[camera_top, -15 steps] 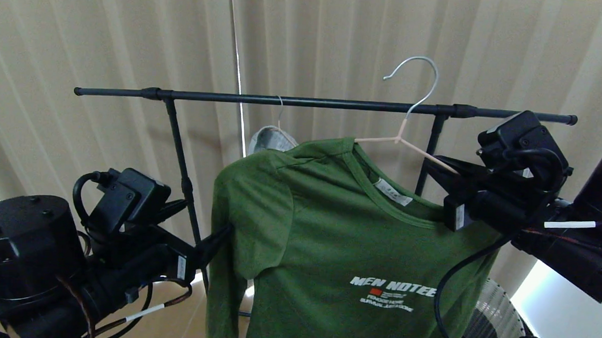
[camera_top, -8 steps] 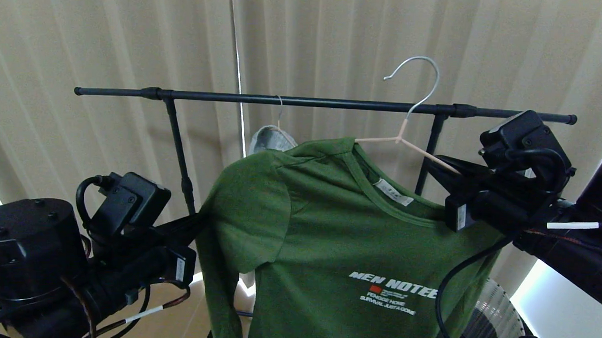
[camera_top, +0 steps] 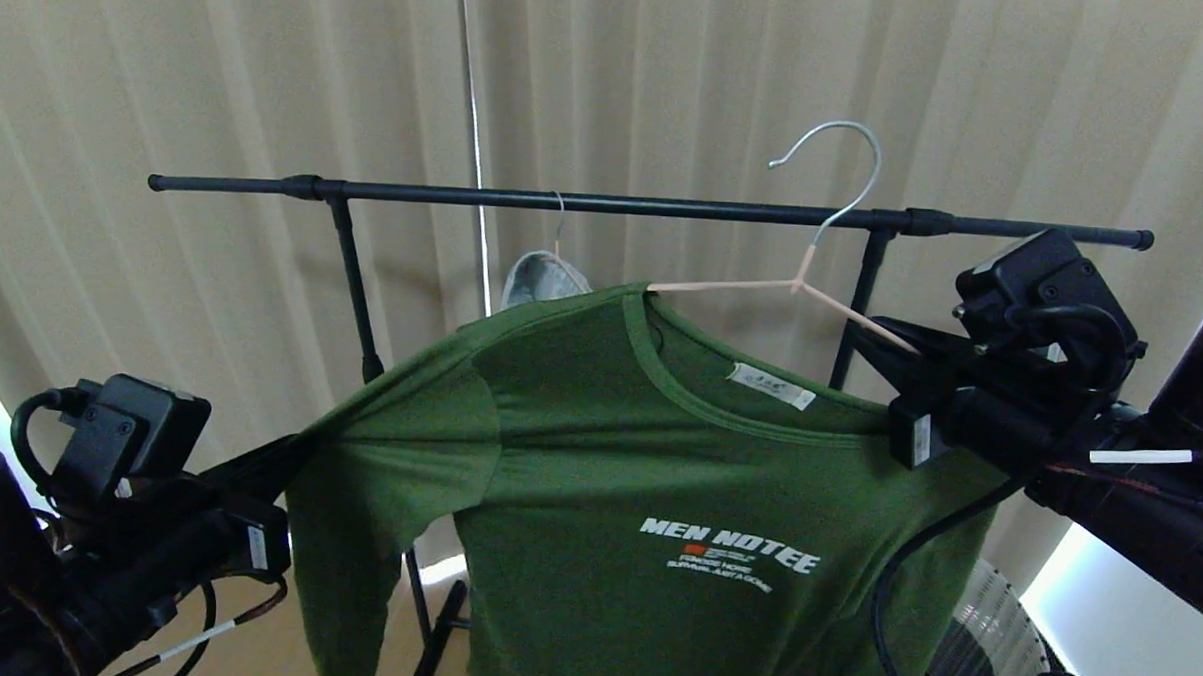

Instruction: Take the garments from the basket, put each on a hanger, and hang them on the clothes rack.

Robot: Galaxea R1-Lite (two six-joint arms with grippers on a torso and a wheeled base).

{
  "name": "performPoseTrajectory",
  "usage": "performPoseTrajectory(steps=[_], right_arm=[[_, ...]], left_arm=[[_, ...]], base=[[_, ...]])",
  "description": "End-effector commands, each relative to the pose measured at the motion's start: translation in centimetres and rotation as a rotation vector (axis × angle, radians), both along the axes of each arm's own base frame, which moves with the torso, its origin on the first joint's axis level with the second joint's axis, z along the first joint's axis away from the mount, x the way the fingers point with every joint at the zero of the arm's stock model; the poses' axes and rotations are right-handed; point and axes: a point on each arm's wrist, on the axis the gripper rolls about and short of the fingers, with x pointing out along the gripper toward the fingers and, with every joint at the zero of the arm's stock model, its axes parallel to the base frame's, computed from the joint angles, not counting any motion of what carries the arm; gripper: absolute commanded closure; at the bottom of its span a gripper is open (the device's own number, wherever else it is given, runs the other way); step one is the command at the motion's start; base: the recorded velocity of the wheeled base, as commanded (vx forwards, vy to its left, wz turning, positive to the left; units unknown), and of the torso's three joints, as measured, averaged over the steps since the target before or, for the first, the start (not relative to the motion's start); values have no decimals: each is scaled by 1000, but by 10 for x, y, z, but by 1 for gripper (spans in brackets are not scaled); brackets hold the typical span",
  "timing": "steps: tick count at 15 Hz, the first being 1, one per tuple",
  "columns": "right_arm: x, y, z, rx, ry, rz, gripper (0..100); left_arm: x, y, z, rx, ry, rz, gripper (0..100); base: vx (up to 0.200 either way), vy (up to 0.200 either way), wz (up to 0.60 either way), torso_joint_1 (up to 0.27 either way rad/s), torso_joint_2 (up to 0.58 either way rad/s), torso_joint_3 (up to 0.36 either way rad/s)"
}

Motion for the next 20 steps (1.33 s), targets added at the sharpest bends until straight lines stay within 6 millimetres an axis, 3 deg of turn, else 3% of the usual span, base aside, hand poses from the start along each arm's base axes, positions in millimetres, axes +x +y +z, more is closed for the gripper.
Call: performPoseTrajectory(steps=[1,2,8,11,16,20], right_arm=[[0,1,-1,-1,1,0,100],[0,0,0,-7,-4,-1,100],[5,-12,0,-38,-7,-57,100],[17,-53,-3,-144,-11,-257,100],[14,-100,-34,-213,110,-564,100],[19,-127,-25,-235,101,-740,100]], left_arm=[[-2,1,1,-1,-5,2,100],[-2,0,2,-4,-9,-2,0],[-14,2,13,-96,-63,-36,0],[-33,8,20,-290,-85,-45,0],[-40,13,38,-312,-184,-44,0],[-39,12,40,-314,-185,-69,0]], base=[[0,0,0,0,0,0],[0,0,0,0,0,0],[0,0,0,0,0,0],[0,0,0,0,0,0],[0,0,0,0,0,0],[0,0,0,0,0,0]])
